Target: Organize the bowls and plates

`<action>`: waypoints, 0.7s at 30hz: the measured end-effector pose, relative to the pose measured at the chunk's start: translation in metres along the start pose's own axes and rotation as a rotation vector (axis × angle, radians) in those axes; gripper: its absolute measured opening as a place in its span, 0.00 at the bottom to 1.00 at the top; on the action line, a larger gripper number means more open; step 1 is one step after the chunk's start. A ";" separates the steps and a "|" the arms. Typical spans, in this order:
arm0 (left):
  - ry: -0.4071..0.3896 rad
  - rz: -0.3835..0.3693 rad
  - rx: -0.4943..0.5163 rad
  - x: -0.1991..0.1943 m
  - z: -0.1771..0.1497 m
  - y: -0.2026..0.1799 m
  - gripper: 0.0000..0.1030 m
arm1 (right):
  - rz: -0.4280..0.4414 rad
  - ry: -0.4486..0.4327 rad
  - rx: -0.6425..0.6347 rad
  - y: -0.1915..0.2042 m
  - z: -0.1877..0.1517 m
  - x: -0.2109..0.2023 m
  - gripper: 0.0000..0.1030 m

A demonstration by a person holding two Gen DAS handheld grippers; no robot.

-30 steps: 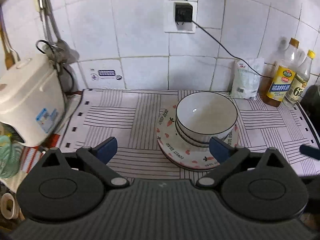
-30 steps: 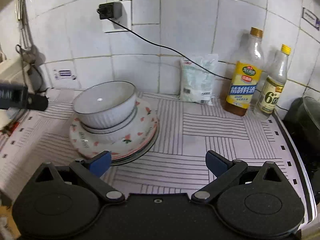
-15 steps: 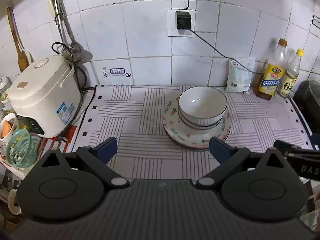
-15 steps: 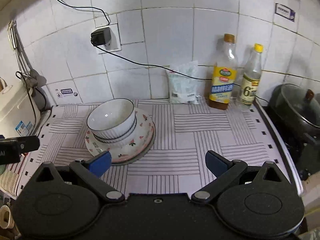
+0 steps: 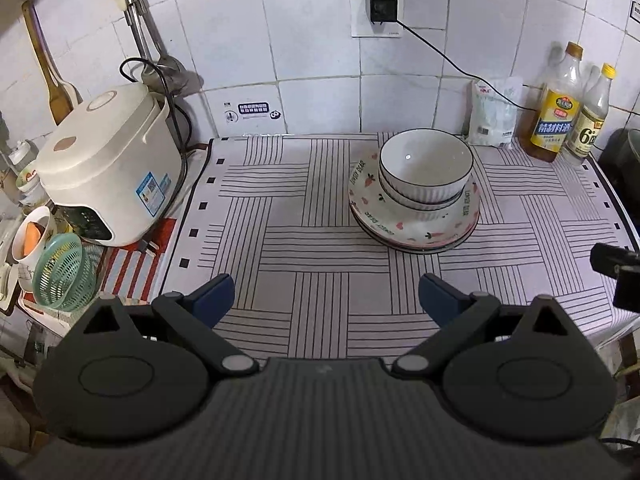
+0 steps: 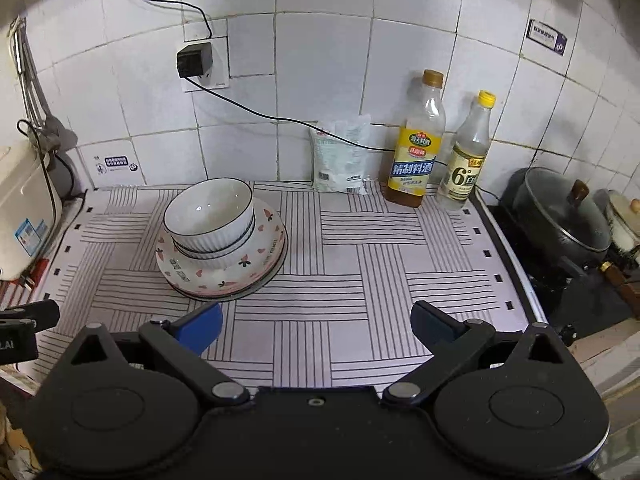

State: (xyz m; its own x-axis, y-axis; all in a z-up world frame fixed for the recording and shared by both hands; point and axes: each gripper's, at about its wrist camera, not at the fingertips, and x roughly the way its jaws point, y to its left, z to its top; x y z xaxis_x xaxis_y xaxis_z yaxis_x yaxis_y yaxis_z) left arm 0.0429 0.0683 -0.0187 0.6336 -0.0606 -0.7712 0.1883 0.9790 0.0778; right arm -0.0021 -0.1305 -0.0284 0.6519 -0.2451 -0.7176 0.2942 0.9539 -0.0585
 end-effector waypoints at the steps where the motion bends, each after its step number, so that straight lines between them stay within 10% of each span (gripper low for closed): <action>1: -0.002 -0.001 0.000 0.000 0.000 -0.001 0.97 | -0.004 0.001 -0.004 0.000 0.000 -0.002 0.99; 21: -0.009 0.026 0.051 -0.013 -0.009 -0.021 0.97 | -0.072 -0.019 -0.020 -0.002 -0.003 -0.020 0.99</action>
State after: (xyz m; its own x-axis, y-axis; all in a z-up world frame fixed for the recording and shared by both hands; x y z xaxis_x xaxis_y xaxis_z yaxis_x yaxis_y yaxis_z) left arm 0.0239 0.0500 -0.0160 0.6452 -0.0375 -0.7631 0.2096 0.9692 0.1296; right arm -0.0179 -0.1266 -0.0162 0.6430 -0.3165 -0.6974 0.3273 0.9368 -0.1234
